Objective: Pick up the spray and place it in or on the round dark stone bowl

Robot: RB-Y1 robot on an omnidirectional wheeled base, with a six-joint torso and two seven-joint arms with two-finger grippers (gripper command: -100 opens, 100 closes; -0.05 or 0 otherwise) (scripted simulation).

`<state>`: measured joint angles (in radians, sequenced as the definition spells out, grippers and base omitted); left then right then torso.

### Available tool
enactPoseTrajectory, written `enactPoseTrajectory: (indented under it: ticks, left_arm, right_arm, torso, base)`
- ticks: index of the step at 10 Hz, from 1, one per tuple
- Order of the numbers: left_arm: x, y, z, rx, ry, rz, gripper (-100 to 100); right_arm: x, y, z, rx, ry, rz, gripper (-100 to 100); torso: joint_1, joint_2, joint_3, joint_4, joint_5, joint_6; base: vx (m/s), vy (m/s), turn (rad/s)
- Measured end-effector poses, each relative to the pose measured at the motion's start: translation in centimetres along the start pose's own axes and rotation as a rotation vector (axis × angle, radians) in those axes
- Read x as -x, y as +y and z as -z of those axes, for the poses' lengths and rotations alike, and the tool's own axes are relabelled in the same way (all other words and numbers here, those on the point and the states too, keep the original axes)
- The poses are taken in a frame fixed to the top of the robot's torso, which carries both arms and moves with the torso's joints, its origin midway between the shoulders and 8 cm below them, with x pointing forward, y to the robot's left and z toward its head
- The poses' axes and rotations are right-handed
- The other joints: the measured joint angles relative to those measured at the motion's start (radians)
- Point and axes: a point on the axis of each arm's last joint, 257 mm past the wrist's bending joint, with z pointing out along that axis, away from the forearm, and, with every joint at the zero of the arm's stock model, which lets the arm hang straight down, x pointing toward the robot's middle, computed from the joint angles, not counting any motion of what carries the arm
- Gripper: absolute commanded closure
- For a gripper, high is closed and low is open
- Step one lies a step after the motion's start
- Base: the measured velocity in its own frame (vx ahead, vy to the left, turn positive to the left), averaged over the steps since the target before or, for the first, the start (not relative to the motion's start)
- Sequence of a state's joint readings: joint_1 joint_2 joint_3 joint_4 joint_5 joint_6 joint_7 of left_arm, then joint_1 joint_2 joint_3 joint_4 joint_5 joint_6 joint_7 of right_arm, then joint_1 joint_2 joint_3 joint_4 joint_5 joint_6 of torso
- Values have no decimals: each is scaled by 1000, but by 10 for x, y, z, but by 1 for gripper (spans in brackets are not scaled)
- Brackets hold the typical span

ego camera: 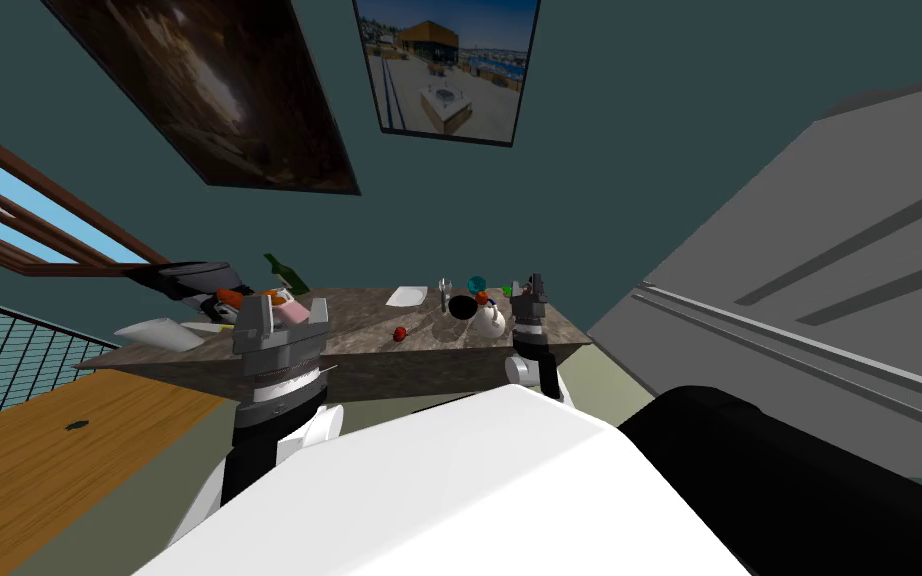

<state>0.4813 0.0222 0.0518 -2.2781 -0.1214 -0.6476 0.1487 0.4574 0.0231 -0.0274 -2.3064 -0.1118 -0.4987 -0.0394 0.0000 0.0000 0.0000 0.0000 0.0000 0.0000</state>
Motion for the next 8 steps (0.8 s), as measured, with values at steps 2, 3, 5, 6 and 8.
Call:
enactPoseTrajectory:
  ticks: [2,3,5,6,8]
  left_arm:
    - [0,0,0,0,0,0,0]
    - [0,0,0,0,0,0,0]
    - [0,0,0,0,0,0,0]
    - [0,0,0,0,0,0,0]
    - [0,0,0,0,0,0,0]
  right_arm:
    - [-3,-2,-2,-3,43,28,-100]
    - [-4,-5,-3,-5,68,47,-100]
    - [-5,-11,-7,-8,117,96,-100]
    - [-2,-15,-9,-11,140,124,-100]
    - [3,-24,-16,-13,185,186,-100]
  torso:
    - [1,1,1,0,0,0]
    - [2,2,1,0,0,0]
    - [3,4,2,1,1,0]
    - [2,4,2,1,1,0]
    - [4,5,3,1,1,0]
  base:
    - [-35,27,32]
    - [-50,44,48]
    - [-60,45,51]
    - [-76,51,62]
    - [-82,80,65]
